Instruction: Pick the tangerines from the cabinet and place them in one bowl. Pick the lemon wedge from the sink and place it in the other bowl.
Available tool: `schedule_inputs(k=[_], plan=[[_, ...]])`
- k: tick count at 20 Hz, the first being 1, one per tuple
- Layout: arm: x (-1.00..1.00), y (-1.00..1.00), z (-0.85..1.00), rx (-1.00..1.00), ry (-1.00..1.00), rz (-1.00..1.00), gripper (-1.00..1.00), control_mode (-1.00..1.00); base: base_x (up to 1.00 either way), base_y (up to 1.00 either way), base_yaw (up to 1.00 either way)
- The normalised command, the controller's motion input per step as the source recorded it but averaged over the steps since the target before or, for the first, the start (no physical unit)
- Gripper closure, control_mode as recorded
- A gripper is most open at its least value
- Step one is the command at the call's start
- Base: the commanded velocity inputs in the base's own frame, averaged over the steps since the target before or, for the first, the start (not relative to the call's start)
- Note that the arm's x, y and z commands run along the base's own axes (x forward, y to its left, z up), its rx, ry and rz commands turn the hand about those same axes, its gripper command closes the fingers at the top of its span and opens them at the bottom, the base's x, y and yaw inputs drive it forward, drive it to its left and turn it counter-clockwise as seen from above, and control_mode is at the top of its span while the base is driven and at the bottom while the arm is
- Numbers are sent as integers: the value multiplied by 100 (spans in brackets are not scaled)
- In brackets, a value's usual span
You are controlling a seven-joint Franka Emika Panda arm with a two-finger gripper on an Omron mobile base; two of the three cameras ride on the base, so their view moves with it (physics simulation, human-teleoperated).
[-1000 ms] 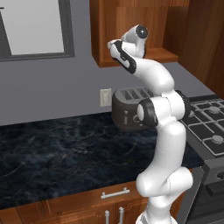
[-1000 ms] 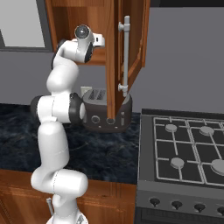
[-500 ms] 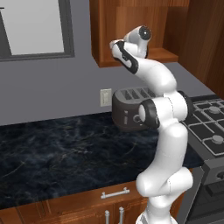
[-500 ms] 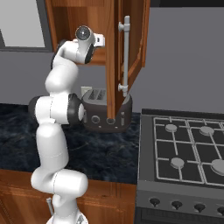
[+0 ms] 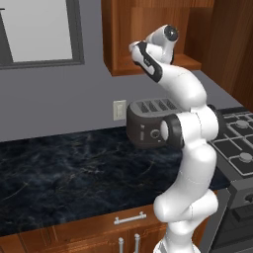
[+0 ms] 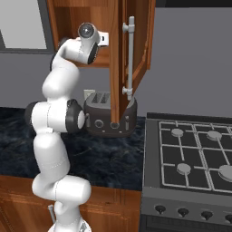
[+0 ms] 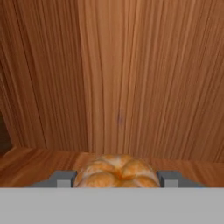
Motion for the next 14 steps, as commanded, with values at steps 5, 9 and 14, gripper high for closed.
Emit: schedule_inputs(k=[5,9,14], plan=[[-40,-6,8,0,0,-2,100,-100,0,0,0],[-54,-3,3,0,0,-2,100,-100,0,0,0],[-57,0,0,0,0,-2,100,-100,0,0,0]])
